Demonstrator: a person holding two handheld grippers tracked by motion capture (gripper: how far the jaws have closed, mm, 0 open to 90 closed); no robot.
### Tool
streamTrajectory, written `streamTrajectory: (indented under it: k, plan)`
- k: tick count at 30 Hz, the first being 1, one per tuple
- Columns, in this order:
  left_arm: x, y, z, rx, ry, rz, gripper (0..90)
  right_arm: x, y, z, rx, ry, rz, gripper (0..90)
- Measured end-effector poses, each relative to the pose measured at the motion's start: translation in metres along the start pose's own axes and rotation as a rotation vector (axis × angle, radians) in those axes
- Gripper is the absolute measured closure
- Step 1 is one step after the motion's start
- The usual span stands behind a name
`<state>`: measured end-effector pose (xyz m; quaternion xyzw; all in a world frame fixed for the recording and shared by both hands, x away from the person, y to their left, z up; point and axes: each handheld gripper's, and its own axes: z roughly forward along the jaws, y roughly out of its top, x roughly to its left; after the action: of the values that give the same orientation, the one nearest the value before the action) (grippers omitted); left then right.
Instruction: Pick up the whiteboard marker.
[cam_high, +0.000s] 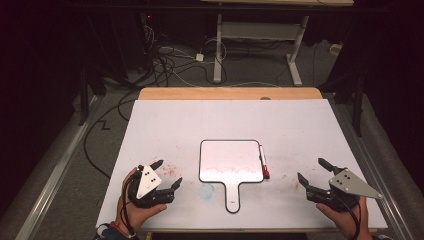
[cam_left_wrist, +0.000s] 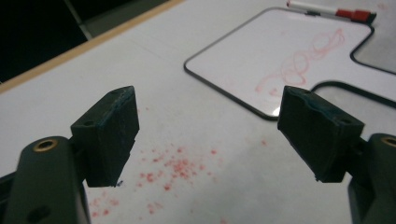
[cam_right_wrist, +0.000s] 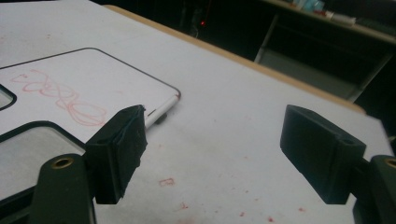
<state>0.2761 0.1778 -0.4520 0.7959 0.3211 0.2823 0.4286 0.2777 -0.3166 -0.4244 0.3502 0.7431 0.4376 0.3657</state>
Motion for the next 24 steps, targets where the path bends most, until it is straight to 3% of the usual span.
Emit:
streamTrajectory:
  k: [2,6,8,13,15,16,17,24]
  plan:
    - [-0.001,-0.002,0.002,0.011,-0.009,-0.017,19.8,0.0,0.0,0.002,0.009,0.009,0.008,22.9]
    - [-0.003,-0.004,0.009,0.029,-0.012,0.011,20.1,0.0,-0.002,0.011,0.034,0.038,0.001,23.0]
    - [-0.003,-0.006,0.011,0.037,-0.027,-0.007,20.2,0.0,-0.002,0.014,0.048,0.073,0.002,24.9]
    - [-0.002,-0.007,0.012,0.044,-0.028,0.016,20.2,0.001,-0.001,0.019,0.072,0.143,0.025,25.6]
    - [-0.003,-0.007,0.013,0.057,-0.04,0.011,20.2,0.001,-0.001,0.02,0.082,0.153,0.042,26.7]
    - [-0.004,-0.008,0.014,0.061,-0.043,0.015,20.2,-0.001,0.0,0.024,0.1,0.201,0.113,27.2]
    - [-0.004,-0.008,0.015,0.067,-0.052,0.018,20.2,-0.003,0.001,0.026,0.107,0.223,0.135,28.1]
    - [-0.003,-0.008,0.016,0.08,-0.056,0.033,20.2,-0.005,0.007,0.044,0.179,0.258,0.156,34.2]
